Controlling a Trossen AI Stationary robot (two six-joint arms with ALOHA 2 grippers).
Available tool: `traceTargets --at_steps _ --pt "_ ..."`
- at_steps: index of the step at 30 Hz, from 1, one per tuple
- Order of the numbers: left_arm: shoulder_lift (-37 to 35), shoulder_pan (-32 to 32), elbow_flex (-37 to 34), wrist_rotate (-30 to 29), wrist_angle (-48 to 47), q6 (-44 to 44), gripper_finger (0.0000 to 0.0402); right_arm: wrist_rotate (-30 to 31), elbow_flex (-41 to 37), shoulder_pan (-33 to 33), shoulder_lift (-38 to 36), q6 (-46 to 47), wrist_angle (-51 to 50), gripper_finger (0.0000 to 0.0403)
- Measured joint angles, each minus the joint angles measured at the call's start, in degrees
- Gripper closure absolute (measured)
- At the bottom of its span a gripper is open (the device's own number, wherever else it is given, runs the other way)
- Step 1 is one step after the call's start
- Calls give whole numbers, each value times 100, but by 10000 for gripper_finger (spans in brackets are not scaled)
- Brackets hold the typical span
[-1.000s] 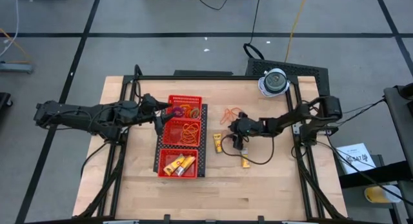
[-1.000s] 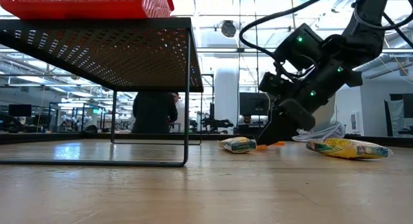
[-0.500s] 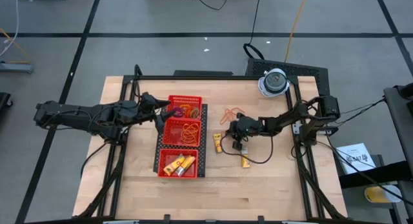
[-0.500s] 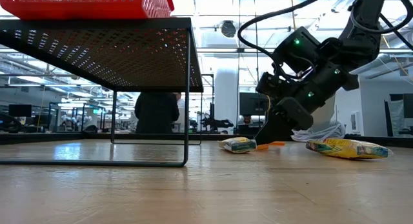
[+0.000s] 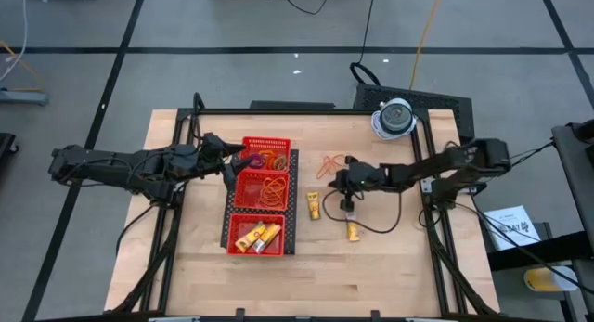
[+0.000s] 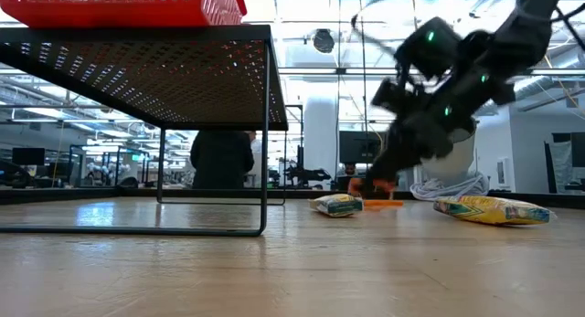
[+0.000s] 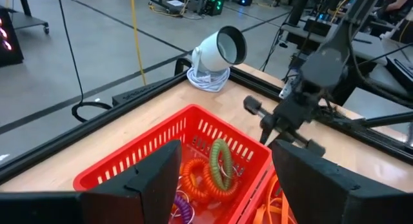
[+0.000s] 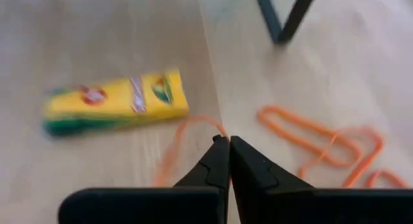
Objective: Pick & Place Office Desk Supplies
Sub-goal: Put the orange rubber band into the middle red basket on the shelf
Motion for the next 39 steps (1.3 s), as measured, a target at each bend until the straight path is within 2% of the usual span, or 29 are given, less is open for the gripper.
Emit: traceTargets --at_steps 9,16,22,26,30,33,39 --pt "26 0 0 2 17 -157 146 40 2 0 -1435 -450 -294 402" --pt "478 4 7 6 359 -428 146 5 4 2 -2137 -749 -212 402" --pt "1150 2 4 173 1382 -199 146 -57 -142 93 -2268 -770 587 403" --pt "1534 9 2 798 2256 -85 147 -617 -377 118 -2272 -755 1382 403" --pt "1880 9 18 1423 3050 -81 147 -759 -504 118 -2272 -708 1773 403" --pt "2150 9 156 1672 3144 1 147 -764 -518 118 -2272 -684 1864 403" --pt "2874 9 706 1738 3143 280 147 -772 -521 118 -2272 -558 2099 403"
